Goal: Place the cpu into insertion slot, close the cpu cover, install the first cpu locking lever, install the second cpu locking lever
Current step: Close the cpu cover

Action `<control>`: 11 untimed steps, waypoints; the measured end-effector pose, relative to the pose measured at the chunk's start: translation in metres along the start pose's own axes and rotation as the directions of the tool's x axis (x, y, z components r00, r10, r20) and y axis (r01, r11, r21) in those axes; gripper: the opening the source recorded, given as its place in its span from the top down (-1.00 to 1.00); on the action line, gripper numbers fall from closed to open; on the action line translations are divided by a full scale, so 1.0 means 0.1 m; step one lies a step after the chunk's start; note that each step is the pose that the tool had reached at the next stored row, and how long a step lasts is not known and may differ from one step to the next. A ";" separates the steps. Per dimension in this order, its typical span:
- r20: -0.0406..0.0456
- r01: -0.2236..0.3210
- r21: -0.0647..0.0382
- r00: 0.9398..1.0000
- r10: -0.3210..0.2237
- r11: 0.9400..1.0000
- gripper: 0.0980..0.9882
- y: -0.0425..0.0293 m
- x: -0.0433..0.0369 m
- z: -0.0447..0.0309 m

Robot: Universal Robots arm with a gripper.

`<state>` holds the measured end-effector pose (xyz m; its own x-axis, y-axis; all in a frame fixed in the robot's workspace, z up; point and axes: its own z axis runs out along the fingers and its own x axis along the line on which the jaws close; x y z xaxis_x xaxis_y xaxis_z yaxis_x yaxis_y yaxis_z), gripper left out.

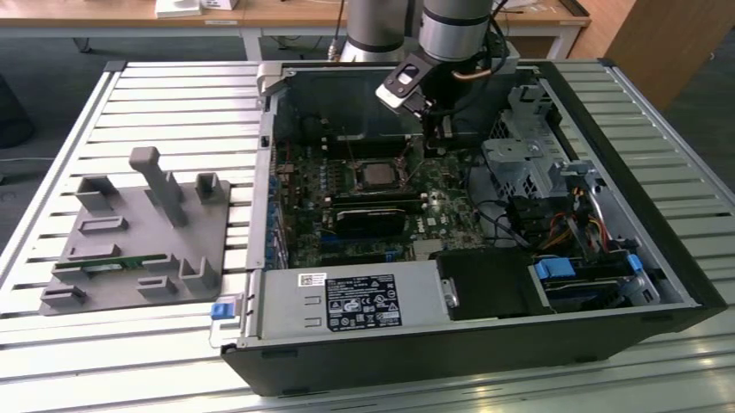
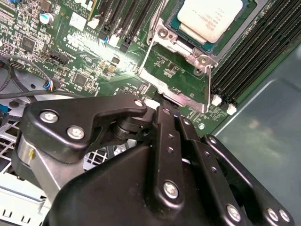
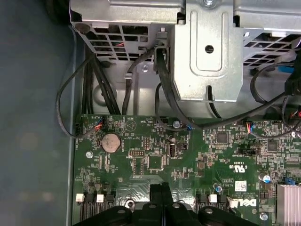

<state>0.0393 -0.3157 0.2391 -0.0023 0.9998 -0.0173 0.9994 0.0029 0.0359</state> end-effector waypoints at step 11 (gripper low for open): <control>0.000 0.000 0.000 1.000 0.000 1.000 0.98 -0.076 0.001 0.003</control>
<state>0.0317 -0.3157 0.2385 -0.0023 0.9998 -0.0174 0.9994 0.0029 0.0358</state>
